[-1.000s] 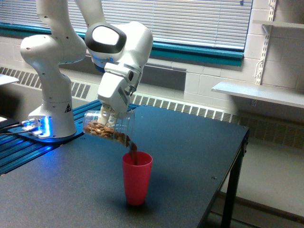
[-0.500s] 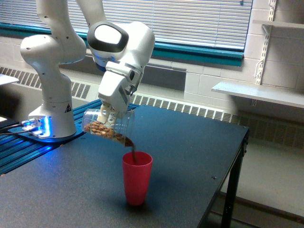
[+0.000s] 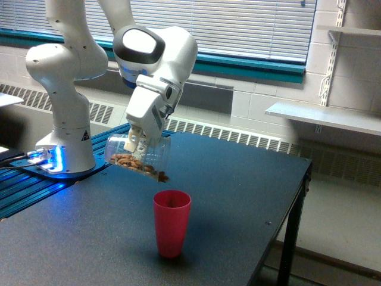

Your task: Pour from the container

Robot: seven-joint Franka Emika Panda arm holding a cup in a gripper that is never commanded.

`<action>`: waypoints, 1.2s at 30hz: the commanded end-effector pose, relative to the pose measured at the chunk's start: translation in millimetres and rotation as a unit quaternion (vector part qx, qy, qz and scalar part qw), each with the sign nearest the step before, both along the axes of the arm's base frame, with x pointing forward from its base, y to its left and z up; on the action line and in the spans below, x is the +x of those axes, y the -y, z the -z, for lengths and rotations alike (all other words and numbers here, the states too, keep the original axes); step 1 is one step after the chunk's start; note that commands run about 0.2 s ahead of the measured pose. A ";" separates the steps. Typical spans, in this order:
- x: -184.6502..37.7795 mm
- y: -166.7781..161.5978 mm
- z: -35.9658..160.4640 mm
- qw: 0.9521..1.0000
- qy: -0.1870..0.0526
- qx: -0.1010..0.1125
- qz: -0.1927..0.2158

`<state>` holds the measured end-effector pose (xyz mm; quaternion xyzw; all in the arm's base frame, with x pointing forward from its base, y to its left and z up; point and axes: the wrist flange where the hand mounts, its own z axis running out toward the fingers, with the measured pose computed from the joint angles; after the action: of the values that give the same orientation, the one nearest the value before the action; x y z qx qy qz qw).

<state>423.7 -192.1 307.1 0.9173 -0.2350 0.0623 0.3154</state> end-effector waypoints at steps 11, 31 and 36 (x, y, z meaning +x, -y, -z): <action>9.9 -6.9 -8.2 1.000 -0.014 -0.023 -0.013; 15.6 -12.2 -11.5 0.999 -0.036 -0.034 -0.018; 16.2 -12.7 -11.3 0.998 -0.040 -0.034 -0.018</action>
<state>436.4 -182.4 317.2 0.9106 -0.2144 0.0441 0.3506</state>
